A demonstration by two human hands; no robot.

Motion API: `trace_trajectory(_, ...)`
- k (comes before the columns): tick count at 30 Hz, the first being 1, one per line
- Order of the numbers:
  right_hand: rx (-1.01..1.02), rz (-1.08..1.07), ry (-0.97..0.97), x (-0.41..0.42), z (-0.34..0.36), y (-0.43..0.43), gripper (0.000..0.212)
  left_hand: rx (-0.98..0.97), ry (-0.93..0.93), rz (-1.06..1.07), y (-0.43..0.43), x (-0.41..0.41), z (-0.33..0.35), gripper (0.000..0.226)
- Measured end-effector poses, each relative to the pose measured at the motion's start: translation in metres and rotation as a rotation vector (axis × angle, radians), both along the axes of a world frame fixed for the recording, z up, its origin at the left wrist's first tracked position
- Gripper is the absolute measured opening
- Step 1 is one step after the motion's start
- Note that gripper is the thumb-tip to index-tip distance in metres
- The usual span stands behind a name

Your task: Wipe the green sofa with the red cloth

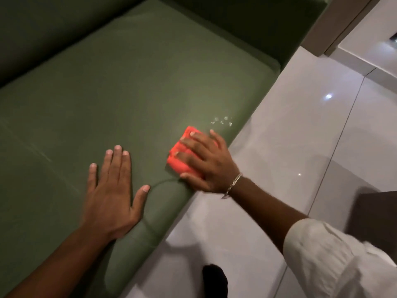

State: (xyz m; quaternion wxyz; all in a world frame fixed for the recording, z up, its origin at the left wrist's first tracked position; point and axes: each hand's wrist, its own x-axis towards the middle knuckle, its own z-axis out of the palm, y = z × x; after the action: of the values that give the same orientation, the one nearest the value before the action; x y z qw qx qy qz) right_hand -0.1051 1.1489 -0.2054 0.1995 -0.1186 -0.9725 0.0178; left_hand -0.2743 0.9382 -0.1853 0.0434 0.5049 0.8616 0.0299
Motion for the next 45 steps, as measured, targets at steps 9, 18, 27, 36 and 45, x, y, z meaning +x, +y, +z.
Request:
trace_trajectory(9,-0.024,-0.002,0.063,0.002,-0.001,0.054,0.047,-0.030,-0.001,0.012,0.036,-0.018,0.004,0.087)
trace_trajectory(18,-0.252,-0.647,-0.073,-0.055,0.023,0.115,0.051,-0.036,-0.058,-0.038,0.040,-0.035,0.006,0.089)
trace_trajectory(27,-0.185,-0.428,-0.182,-0.180,0.028,0.144,0.050,-0.001,-0.025,0.102,0.067,-0.168,0.005,0.091)
trace_trajectory(36,-0.130,-0.082,-0.183,-0.310,0.030,0.118,0.043,0.055,-0.072,0.060,0.080,-0.218,0.017,0.083)
trace_trajectory(45,-1.561,-0.528,0.883,-0.446,0.169,0.123,0.020,0.334,0.357,0.156,0.091,-0.377,0.222,0.073)
